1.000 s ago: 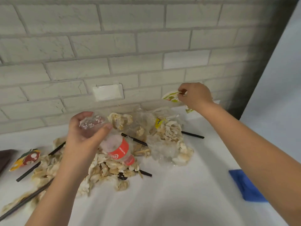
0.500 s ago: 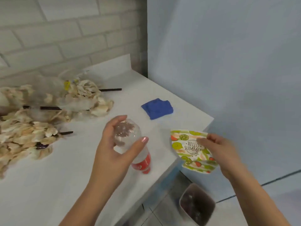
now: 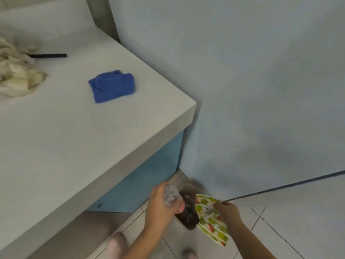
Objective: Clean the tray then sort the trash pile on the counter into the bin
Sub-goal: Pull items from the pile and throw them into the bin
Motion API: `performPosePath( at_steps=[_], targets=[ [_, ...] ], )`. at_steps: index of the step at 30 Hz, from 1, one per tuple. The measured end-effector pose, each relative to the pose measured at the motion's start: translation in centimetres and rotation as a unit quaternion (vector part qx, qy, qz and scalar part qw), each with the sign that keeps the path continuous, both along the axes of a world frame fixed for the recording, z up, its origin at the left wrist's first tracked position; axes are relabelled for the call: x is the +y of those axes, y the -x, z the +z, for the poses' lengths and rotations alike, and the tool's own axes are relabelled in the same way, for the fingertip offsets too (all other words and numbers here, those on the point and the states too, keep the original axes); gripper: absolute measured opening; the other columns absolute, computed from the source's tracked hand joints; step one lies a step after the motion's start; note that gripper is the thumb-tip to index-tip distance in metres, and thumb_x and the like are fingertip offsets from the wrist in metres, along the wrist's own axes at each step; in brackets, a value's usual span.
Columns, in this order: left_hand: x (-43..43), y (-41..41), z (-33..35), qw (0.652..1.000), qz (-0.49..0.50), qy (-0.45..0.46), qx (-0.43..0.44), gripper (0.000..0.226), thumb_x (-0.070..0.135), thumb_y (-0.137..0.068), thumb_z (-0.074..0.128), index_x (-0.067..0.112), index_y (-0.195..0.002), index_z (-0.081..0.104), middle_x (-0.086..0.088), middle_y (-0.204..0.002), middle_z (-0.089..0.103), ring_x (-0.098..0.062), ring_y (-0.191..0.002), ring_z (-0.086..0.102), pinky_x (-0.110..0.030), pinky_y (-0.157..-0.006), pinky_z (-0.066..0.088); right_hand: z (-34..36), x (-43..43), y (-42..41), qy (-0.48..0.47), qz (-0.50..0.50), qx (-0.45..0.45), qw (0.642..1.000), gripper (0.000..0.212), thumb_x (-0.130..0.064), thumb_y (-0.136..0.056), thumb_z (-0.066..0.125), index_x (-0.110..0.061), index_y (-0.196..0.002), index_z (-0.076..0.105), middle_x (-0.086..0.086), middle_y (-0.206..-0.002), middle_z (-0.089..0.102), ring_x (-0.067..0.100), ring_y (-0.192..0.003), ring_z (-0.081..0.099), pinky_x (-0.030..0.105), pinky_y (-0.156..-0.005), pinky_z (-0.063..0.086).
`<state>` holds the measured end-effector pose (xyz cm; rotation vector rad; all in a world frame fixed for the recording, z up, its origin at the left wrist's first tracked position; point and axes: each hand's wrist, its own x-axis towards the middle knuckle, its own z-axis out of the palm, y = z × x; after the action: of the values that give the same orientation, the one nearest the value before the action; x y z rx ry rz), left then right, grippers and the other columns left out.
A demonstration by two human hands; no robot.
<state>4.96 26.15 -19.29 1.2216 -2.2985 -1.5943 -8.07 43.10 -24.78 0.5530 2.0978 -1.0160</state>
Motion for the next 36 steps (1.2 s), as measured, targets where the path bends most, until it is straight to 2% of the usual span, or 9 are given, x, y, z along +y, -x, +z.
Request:
performPosePath(
  at_steps=[5,10,14,18,23,25,28,32,36],
  targets=[
    [2.8,2.2,-12.0,0.989,0.001,0.011,-0.145,0.055,0.021,-0.085,0.065,0.017,-0.134,0.041,-0.006,-0.134,0.044,-0.022,-0.107,0.058,-0.02,-0.076,0.044,-10.5,1.1,1.7,-0.077,0.055,-0.053,0.994,0.01,-0.013,-0.082,0.056,-0.009,-0.083,0.066,0.005,-0.072,0.064,0.022,-0.071,0.063,0.027,-0.063,0.047],
    [3.7,4.4,-20.3,0.982,0.013,-0.001,-0.188,0.054,0.024,-0.086,0.064,0.016,-0.135,0.04,-0.007,-0.133,0.045,-0.024,-0.11,0.055,-0.024,-0.077,0.043,-18.7,1.6,3.3,-0.116,0.081,-0.068,0.988,0.015,-0.017,-0.083,0.055,-0.009,-0.084,0.067,0.006,-0.073,0.063,0.025,-0.079,0.064,0.031,-0.072,0.049],
    [3.8,5.5,-25.2,0.977,-0.002,0.038,-0.211,0.05,0.028,-0.086,0.064,0.015,-0.129,0.042,-0.007,-0.127,0.048,-0.024,-0.101,0.061,-0.024,-0.073,0.051,-23.3,0.8,4.0,-0.132,0.087,-0.063,0.986,0.015,-0.015,-0.084,0.053,-0.009,-0.088,0.065,0.004,-0.072,0.06,0.022,-0.073,0.062,0.026,-0.059,0.045],
    [4.1,6.3,-29.1,0.974,-0.036,0.017,-0.221,0.06,0.024,-0.083,0.069,0.019,-0.134,0.037,-0.004,-0.134,0.041,-0.026,-0.109,0.059,-0.024,-0.078,0.051,-26.4,0.4,4.7,-0.148,0.094,-0.048,0.983,0.011,-0.014,-0.086,0.05,-0.009,-0.087,0.06,0.003,-0.068,0.055,0.016,-0.06,0.053,0.023,-0.049,0.037],
    [4.9,6.1,-32.0,0.948,-0.108,-0.001,-0.299,0.071,0.03,-0.086,0.064,0.022,-0.144,0.024,-0.005,-0.142,0.032,-0.024,-0.118,0.054,-0.033,-0.095,0.05,-28.9,-1.1,5.4,-0.147,0.155,-0.019,0.977,0.023,-0.03,-0.09,0.051,-0.01,-0.094,0.063,0.004,-0.077,0.061,0.022,-0.075,0.059,0.027,-0.066,0.046],
    [5.3,5.2,-32.6,0.93,-0.136,0.002,-0.341,0.064,0.033,-0.089,0.059,0.022,-0.143,0.028,-0.006,-0.141,0.032,-0.024,-0.12,0.051,-0.033,-0.097,0.047,-29.5,-1.6,5.1,-0.135,0.136,-0.01,0.981,0.03,-0.034,-0.09,0.052,-0.008,-0.099,0.065,0.008,-0.085,0.064,0.028,-0.085,0.062,0.033,-0.076,0.049],
    [5.9,3.5,-33.2,0.916,-0.179,-0.003,-0.359,0.053,0.035,-0.092,0.053,0.021,-0.14,0.036,-0.005,-0.139,0.033,-0.022,-0.123,0.048,-0.033,-0.099,0.044,-30.0,-2.1,4.7,-0.121,0.109,0.011,0.987,0.033,-0.031,-0.091,0.052,-0.007,-0.11,0.063,0.011,-0.1,0.067,0.028,-0.088,0.059,0.03,-0.078,0.045],
    [6.0,1.7,-33.0,0.922,-0.171,-0.016,-0.346,0.05,0.036,-0.091,0.053,0.021,-0.137,0.041,-0.003,-0.137,0.036,-0.02,-0.122,0.048,-0.032,-0.098,0.044,-30.3,-3.3,4.4,-0.078,0.133,0.013,0.988,0.06,-0.054,-0.087,0.05,-0.013,-0.13,0.049,0.013,-0.123,0.059,0.033,-0.112,0.055,0.037,-0.094,0.046],
    [5.7,0.4,-30.7,0.94,-0.135,-0.026,-0.313,0.048,0.036,-0.091,0.053,0.02,-0.135,0.043,-0.003,-0.136,0.037,-0.018,-0.118,0.05,-0.03,-0.099,0.043,-27.7,-3.3,2.2,-0.039,0.207,0.016,0.977,0.055,-0.047,-0.093,0.046,-0.019,-0.14,0.042,0.01,-0.128,0.057,0.025,-0.101,0.054,0.03,-0.084,0.042]
  ],
)
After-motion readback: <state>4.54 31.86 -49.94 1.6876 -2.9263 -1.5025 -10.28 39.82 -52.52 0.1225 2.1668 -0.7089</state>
